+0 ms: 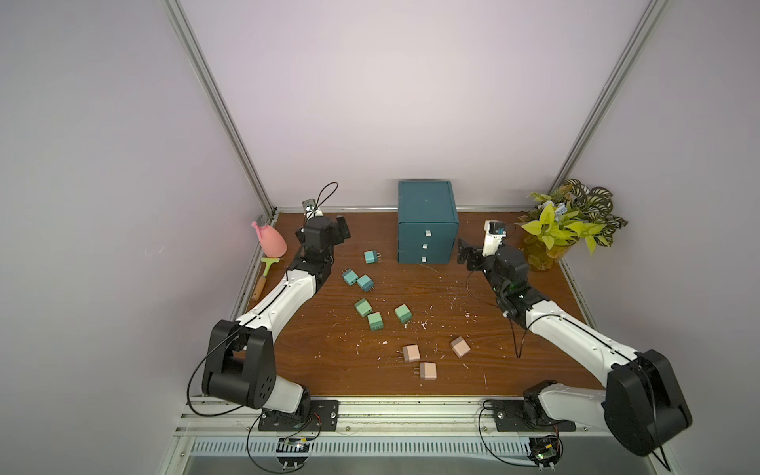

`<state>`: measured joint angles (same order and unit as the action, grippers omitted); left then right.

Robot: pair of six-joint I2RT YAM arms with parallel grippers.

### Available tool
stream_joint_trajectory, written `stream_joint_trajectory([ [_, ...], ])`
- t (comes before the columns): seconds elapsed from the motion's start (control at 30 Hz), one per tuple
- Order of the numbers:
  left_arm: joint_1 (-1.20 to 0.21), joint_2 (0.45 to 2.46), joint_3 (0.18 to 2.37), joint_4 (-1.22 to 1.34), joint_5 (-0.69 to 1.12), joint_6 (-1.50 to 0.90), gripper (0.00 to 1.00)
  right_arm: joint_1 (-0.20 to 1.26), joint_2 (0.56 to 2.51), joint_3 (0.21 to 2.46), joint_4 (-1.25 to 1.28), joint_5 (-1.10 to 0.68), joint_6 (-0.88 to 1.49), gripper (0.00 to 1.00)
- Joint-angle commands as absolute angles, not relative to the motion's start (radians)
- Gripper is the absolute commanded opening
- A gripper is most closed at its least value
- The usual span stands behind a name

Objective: Place the plugs into the drawer by color
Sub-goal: Adjust the storage box at the center of the board.

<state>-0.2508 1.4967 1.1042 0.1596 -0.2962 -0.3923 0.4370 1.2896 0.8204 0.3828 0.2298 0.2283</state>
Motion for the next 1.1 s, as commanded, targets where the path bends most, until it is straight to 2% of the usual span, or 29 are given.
stream_joint_trajectory([
  [0.0,-0.31,1.555,1.234,-0.072,-0.154,-0.449,1.0,0.462,1.334,0.952,0.263,0.174,0.274,0.99],
  [0.37,-0.386,1.845,1.724,-0.259,0.076,-0.456,0.99,0.433,1.535,1.294,0.052,0.143,0.376,1.0],
  [0.53,-0.39,1.964,1.851,-0.296,0.199,-0.491,0.93,0.367,1.586,1.362,0.05,0.083,0.391,0.96],
  [0.7,-0.396,2.011,1.872,-0.298,0.308,-0.538,0.82,0.31,1.67,1.452,-0.016,-0.072,0.417,0.82],
  [0.87,-0.422,1.997,1.856,-0.308,0.309,-0.524,0.75,0.283,1.723,1.494,-0.061,-0.159,0.424,0.76],
  [1.0,-0.437,1.987,1.843,-0.313,0.304,-0.52,0.65,0.276,1.742,1.492,-0.049,-0.169,0.431,0.65],
  [1.07,-0.445,1.982,1.833,-0.312,0.297,-0.52,0.63,0.275,1.755,1.497,-0.042,-0.177,0.43,0.55],
])
